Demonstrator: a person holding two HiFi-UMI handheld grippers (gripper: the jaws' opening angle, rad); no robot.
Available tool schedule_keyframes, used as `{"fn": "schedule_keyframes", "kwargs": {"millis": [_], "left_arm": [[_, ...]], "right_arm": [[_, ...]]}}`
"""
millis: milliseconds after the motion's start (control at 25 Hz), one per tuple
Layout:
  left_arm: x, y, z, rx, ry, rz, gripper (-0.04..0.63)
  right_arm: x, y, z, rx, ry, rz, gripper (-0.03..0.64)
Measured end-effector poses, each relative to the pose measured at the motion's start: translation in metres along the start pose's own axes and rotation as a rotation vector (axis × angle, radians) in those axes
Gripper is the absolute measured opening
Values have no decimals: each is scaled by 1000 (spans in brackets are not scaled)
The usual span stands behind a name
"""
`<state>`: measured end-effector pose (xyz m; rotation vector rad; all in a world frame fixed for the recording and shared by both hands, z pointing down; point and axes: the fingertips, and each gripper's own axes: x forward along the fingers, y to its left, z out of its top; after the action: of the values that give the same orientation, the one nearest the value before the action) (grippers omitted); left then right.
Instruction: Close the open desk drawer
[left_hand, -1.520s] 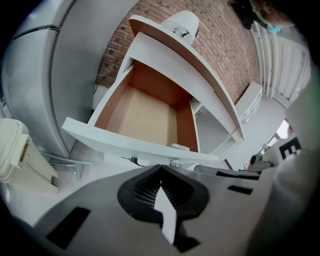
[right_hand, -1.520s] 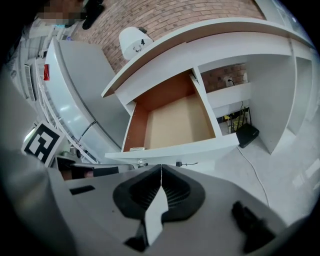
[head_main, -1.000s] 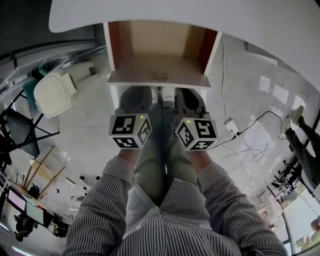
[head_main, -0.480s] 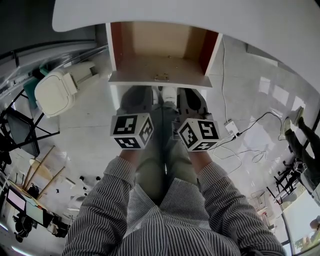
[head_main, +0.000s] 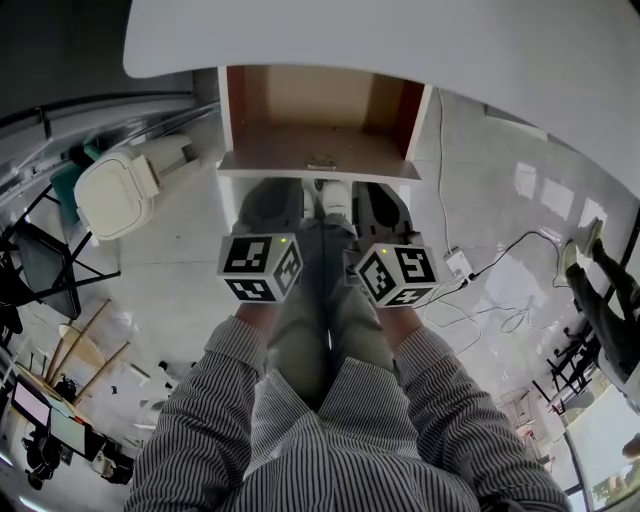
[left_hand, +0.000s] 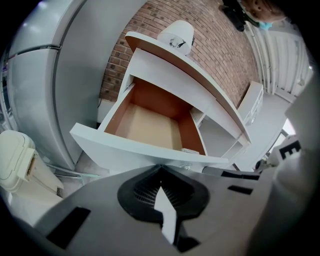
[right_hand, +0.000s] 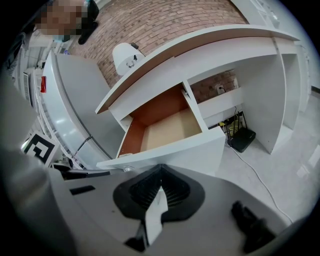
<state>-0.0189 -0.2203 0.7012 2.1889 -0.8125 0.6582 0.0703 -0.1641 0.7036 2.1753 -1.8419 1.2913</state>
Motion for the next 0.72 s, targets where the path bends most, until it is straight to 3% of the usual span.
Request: {"fn": "schedule_keyframes", "kwargs": {"millis": [720], "left_arm": [[-11,-18,42,9,-49,-14,12]], "right_arm": [[-10,13,45,-11,-43,24,17]]}}
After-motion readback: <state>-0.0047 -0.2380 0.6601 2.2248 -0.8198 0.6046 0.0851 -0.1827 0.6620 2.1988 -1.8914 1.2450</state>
